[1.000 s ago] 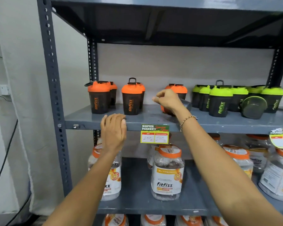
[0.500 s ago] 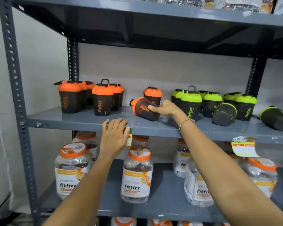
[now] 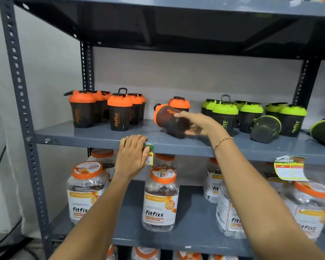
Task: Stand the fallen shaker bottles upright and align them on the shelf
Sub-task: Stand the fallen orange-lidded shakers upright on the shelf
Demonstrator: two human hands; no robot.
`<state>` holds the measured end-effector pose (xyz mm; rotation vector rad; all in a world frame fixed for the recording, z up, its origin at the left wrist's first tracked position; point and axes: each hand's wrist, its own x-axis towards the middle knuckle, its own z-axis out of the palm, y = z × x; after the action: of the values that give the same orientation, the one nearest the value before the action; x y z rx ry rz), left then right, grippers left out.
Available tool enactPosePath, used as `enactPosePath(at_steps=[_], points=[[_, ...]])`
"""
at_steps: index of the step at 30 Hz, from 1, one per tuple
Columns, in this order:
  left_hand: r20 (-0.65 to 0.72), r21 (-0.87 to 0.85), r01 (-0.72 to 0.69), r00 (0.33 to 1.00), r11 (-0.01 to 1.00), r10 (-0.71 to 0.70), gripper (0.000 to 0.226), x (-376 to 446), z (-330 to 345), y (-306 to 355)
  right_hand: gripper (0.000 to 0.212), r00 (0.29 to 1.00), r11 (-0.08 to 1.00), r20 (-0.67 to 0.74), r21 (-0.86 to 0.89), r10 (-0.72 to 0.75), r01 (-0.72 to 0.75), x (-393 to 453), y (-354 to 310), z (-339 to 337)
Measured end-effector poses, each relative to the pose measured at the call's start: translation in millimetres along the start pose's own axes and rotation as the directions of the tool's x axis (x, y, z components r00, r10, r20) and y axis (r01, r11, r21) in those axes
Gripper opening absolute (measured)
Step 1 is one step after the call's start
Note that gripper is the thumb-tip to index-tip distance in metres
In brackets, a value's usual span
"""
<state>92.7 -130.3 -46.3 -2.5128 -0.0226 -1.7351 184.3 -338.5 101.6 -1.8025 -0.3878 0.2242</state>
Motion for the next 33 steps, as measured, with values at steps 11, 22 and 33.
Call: enactPosePath(at_steps=[11, 22, 33], points=[[0.02, -0.005, 0.0, 1.0, 1.0, 0.001, 0.034, 0.0, -1.4, -0.1, 0.047, 0.968, 0.779, 0.24, 0.621, -0.077, -0.092, 11.3, 25.2, 27.8], [0.009, -0.001, -0.004, 1.0, 1.0, 0.004, 0.034, -0.8, 2.0, -1.6, 0.057, 0.973, 0.985, -0.207, -0.158, -0.097, 0.064, 43.3, 30.2, 43.4], [0.051, -0.024, 0.046, 0.998, 0.999, -0.045, 0.037, 0.1, -5.7, 4.0, 0.058, 0.967, 0.954, -0.24, -0.299, -0.087, 0.011, 41.7, 31.6, 43.7]])
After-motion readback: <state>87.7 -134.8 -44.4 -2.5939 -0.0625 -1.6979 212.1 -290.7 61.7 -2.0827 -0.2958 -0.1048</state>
